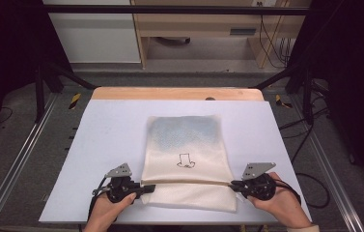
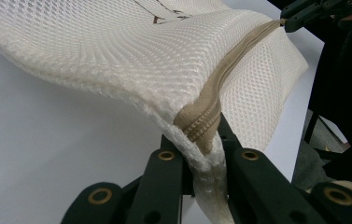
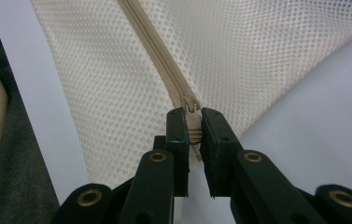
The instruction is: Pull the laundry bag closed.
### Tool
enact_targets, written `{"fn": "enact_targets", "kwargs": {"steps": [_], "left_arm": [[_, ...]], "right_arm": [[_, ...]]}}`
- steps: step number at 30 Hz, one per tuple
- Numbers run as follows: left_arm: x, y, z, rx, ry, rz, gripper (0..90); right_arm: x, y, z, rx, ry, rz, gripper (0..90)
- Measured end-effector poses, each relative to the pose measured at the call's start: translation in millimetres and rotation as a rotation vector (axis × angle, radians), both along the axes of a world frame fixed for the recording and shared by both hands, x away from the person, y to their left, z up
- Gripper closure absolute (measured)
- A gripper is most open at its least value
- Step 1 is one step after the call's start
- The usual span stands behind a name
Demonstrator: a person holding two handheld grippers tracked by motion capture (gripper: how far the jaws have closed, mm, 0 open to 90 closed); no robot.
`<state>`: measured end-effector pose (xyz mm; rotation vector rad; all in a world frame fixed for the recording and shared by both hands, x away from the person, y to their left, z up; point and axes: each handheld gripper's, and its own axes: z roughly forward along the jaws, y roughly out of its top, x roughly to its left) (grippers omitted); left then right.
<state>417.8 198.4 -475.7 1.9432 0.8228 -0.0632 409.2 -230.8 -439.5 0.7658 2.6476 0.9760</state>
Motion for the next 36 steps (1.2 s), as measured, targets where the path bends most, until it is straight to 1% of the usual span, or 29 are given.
{"fn": "enact_targets", "kwargs": {"steps": [5, 6, 7, 10, 13, 14, 15, 16, 17, 18, 19, 20, 21, 22, 23, 24, 25, 26, 27, 28, 29, 30, 31, 32, 33, 35, 36], "left_arm": [[-0.3, 0.0, 0.1, 0.001, 0.001, -0.002, 84.6], [-0.4, -0.1, 0.1, 0.003, 0.000, -0.002, 84.6], [-0.4, 0.2, 0.0, 0.005, 0.000, 0.001, 84.6], [-0.2, 0.1, -1.0, 0.003, 0.007, -0.001, 84.6], [-0.8, -0.1, -0.5, 0.011, 0.002, 0.001, 83.6], [-1.3, -0.1, 0.0, 0.023, 0.000, 0.007, 72.6], [-2.2, -0.1, 0.9, 0.043, -0.008, 0.018, 72.6], [-5.8, 1.6, 4.9, 0.070, -0.034, 0.060, 56.7], [-5.8, 1.6, 4.9, 0.070, -0.034, 0.060, 47.6], [-7.8, 3.0, 7.5, 0.081, -0.043, 0.083, 47.6], [-10.1, 4.5, 10.4, 0.099, -0.055, 0.103, 38.7], [-15.4, 8.3, 15.0, 0.115, -0.087, 0.133, 29.2], [-15.4, 8.3, 15.0, 0.115, -0.087, 0.133, 23.3], [-19.9, 12.7, 20.1, 0.139, -0.109, 0.164, 18.9], [-19.9, 12.7, 20.1, 0.139, -0.109, 0.164, 16.7], [-22.1, 17.9, 25.3, 0.164, -0.153, 0.207, 13.5], [-22.1, 17.9, 25.3, 0.164, -0.153, 0.207, 10.6], [-22.0, 21.4, 28.2, 0.160, -0.167, 0.228, 10.1], [-20.9, 25.4, 31.0, 0.156, -0.189, 0.251, 10.1], [-17.6, 33.1, 36.0, 0.181, -0.247, 0.294, 9.2], [-17.6, 33.1, 36.0, 0.181, -0.247, 0.294, 8.9], [-13.2, 41.4, 38.6, 0.188, -0.284, 0.339, 7.9], [-13.2, 41.4, 38.6, 0.188, -0.284, 0.339, 7.0], [-9.5, 49.8, 39.6, 0.174, -0.302, 0.369, 6.5], [-9.5, 49.8, 39.6, 0.174, -0.302, 0.369, 5.8], [-7.2, 57.5, 40.3, 0.177, -0.322, 0.390, 5.4], [-6.2, 61.1, 40.2, 0.175, -0.326, 0.398, 5.3]], "right_arm": [[-0.2, -1.2, -1.1, -0.004, 0.002, -0.006, 82.2], [-0.7, -1.2, -0.6, -0.006, 0.009, -0.010, 82.2], [-0.6, -1.2, -0.6, -0.008, 0.001, -0.007, 82.2], [-1.0, -1.7, 0.4, -0.004, -0.001, -0.010, 82.2], [-1.3, -2.2, -0.8, 0.000, 0.011, -0.010, 82.2], [-1.5, -1.5, -2.6, 0.004, 0.013, -0.001, 81.3], [-1.5, -1.5, -2.6, 0.004, 0.013, -0.001, 81.3], [-1.8, -2.0, -1.0, 0.037, 0.001, -0.018, 69.8], [-1.8, -2.0, -1.0, 0.037, 0.001, -0.018, 69.8], [-1.7, -2.3, 0.6, 0.048, -0.015, -0.028, 61.9], [-1.6, -2.1, 2.7, 0.065, -0.035, -0.042, 53.0], [-0.8, -0.7, 7.2, 0.101, -0.073, -0.075, 41.6], [-0.8, -0.7, 7.2, 0.101, -0.073, -0.075, 41.6], [0.6, 1.9, 11.7, 0.125, -0.124, -0.123, 33.5], [0.6, 1.9, 11.7, 0.125, -0.124, -0.123, 33.5], [3.1, 3.8, 14.9, 0.135, -0.177, -0.170, 26.6], [3.1, 3.8, 14.9, 0.135, -0.177, -0.170, 26.6], [6.3, 4.8, 17.6, 0.143, -0.216, -0.211, 21.7], [6.3, 4.8, 17.6, 0.143, -0.216, -0.211, 21.7], [10.3, 4.8, 19.9, 0.154, -0.237, -0.254, 16.3], [10.3, 4.8, 19.9, 0.154, -0.237, -0.254, 16.3], [14.1, 3.2, 21.6, 0.171, -0.259, -0.293, 13.9], [14.1, 3.2, 21.6, 0.171, -0.259, -0.293, 13.9], [17.8, -0.5, 23.2, 0.189, -0.280, -0.338, 12.0], [17.8, -0.5, 23.2, 0.189, -0.280, -0.338, 12.0], [20.8, -4.8, 24.1, 0.211, -0.295, -0.374, 10.4], [22.3, -10.1, 24.2, 0.217, -0.306, -0.403, 9.3]]}}
